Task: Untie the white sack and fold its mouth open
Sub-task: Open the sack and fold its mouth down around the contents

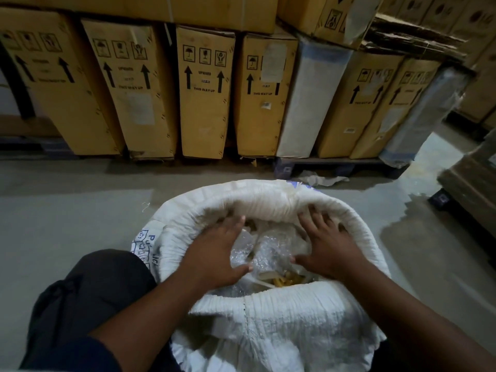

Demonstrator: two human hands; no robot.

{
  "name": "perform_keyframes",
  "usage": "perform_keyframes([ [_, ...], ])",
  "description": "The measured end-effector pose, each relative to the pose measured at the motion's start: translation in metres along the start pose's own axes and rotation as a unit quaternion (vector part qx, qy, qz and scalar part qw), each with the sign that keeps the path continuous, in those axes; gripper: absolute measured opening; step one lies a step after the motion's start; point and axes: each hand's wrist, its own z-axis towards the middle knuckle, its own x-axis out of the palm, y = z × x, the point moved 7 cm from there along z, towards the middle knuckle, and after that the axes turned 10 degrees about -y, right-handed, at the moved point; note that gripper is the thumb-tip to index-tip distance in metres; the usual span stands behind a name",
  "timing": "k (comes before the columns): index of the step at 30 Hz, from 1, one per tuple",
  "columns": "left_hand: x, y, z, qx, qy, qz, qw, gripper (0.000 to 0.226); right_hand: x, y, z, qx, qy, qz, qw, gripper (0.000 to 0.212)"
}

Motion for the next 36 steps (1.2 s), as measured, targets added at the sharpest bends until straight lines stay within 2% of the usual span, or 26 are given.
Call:
perform_keyframes([
  [2, -0.001, -0.017, -0.005, 0.045, -0.011, 0.009, 0.999, 0.104, -0.002, 0.013, -0.014, -0.027, -0.014, 0.021, 0.999, 0.106],
  [4, -0.004, -0.031, -0.011, 0.074, -0.03, 0.039, 0.996, 0.102, -0.009, 0.022, -0.03, -0.059, -0.086, 0.026, 0.994, 0.09],
  [6, -0.005, -0.031, -0.014, 0.068, -0.043, 0.063, 0.995, 0.106, -0.012, 0.024, -0.043, -0.074, -0.156, 0.014, 0.985, 0.085],
  [9, -0.008, -0.005, -0.005, 0.008, -0.048, 0.069, 0.996, 0.117, -0.002, 0.01, -0.049, -0.047, -0.168, -0.031, 0.984, 0.093],
  [12, -0.01, 0.018, 0.006, -0.044, -0.054, 0.093, 0.993, 0.124, 0.003, -0.017, -0.042, 0.019, -0.178, -0.058, 0.982, 0.102],
  [16, -0.002, 0.019, 0.009, -0.054, -0.059, 0.107, 0.991, 0.123, 0.009, -0.033, -0.028, 0.08, -0.19, -0.053, 0.977, 0.104],
  [21, 0.007, 0.03, 0.007, -0.085, -0.028, 0.129, 0.988, 0.131, 0.019, -0.034, -0.019, 0.109, -0.18, -0.022, 0.977, 0.103],
  [29, 0.004, 0.014, 0.004, -0.056, -0.045, 0.101, 0.992, 0.126, 0.02, -0.024, -0.023, 0.085, -0.179, 0.024, 0.98, 0.105],
  [36, 0.01, -0.008, -0.007, -0.013, 0.008, 0.095, 0.995, 0.132, 0.008, -0.009, -0.036, 0.074, -0.145, 0.042, 0.986, 0.116],
])
